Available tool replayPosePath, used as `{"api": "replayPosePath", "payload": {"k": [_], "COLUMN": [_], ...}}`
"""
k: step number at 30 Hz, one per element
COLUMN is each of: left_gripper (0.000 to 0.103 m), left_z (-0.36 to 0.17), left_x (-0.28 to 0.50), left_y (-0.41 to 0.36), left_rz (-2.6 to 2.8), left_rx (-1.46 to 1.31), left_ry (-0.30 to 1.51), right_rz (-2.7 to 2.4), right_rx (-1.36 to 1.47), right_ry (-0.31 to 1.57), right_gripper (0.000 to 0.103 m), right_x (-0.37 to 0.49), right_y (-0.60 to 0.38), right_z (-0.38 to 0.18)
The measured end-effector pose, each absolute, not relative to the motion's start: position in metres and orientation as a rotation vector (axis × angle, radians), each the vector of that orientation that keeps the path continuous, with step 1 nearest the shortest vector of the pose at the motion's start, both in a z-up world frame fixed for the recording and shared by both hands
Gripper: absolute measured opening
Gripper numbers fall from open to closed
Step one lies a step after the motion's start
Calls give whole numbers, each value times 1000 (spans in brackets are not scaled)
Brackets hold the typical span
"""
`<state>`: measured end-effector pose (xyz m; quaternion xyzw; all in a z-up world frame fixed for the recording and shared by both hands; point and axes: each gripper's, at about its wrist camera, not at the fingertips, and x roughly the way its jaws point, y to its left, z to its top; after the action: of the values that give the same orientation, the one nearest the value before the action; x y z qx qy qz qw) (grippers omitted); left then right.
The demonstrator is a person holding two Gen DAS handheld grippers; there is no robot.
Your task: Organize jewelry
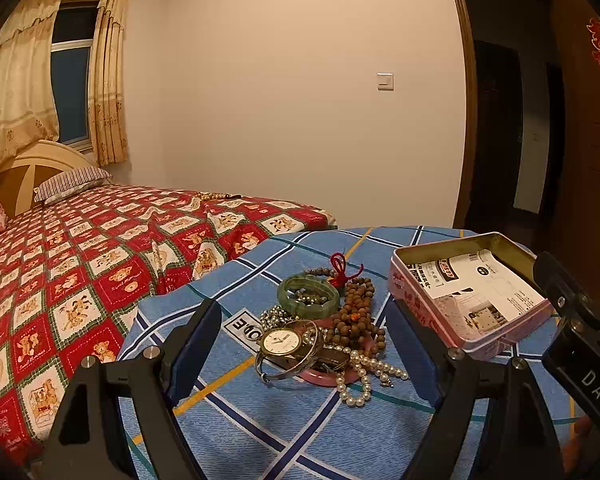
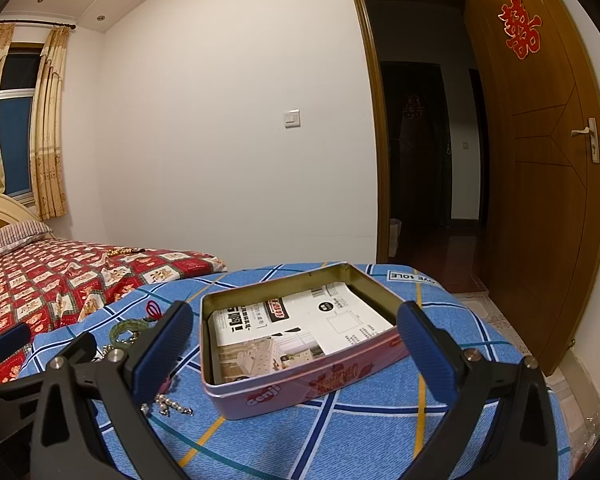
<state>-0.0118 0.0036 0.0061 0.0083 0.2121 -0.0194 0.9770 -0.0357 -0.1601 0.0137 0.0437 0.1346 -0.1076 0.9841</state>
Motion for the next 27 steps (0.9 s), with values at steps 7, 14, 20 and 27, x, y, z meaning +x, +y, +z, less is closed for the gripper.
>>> {"api": "replayPosePath", "payload": {"k": [7,14,20,27], "left_gripper": [84,84,84,84], "left_z": [6,5,4,2], "left_x": [-12,-12,-12,-11], "left_y": [3,3,4,5], "left_rz": [-39,-39,-41,-45], "left_rx": [17,17,16,16], "left_ry": [428,429,432,439], "right_rz": [-217,-216,-216,-215], "right_rx": [88,88,89,92], "right_ry": [271,271,271,277], "right_gripper": [103,103,103,103], "right_x": [-36,-36,-36,-35], "right_y": [-160,-161,-160,-160], "right_z": [14,14,14,12]}}
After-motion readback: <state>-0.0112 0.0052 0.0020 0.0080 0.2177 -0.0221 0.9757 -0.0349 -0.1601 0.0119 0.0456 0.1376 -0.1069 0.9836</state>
